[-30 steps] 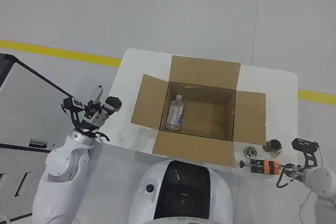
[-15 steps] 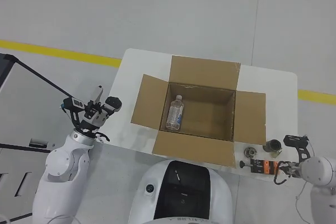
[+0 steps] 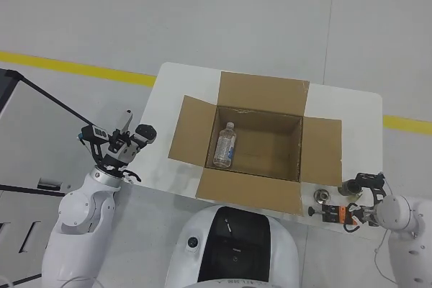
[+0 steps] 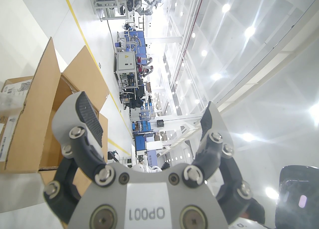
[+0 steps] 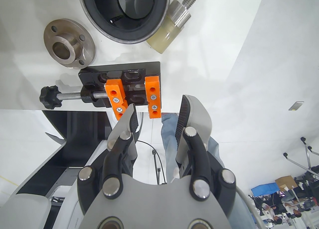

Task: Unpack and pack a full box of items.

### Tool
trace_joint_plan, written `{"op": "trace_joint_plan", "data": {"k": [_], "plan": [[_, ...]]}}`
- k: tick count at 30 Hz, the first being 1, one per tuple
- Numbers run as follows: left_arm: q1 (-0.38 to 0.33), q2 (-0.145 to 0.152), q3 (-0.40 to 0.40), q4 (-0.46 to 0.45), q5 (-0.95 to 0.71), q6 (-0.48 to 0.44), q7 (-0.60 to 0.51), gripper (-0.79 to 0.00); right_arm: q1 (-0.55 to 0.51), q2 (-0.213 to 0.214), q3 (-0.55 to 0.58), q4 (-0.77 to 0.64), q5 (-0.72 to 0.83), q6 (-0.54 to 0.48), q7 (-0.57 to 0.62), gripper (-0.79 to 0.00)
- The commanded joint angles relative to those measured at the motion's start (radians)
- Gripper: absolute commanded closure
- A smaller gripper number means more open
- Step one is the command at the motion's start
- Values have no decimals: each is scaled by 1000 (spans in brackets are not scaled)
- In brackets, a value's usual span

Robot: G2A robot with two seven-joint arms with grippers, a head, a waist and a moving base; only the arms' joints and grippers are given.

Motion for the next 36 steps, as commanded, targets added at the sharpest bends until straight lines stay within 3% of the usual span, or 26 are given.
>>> {"op": "trace_joint_plan", "data": {"k": [1,20,22,23,24,36], "plan": [[0,0,0,0,0,0,0,-785,3,0,-9,12,-19,8,-5,-308],[0,0,0,0,0,0,0,-785,79,-1,-89,171,-33,19,-67,-256],[0,0,0,0,0,0,0,-785,85,-1,-94,181,-34,20,-73,-194],[0,0,0,0,0,0,0,-785,87,-1,-97,186,-37,20,-75,-65],[0,0,0,0,0,0,0,-785,88,-1,-101,189,-35,20,-75,0],[0,0,0,0,0,0,0,-785,32,7,-62,94,41,-45,-33,0]]}}
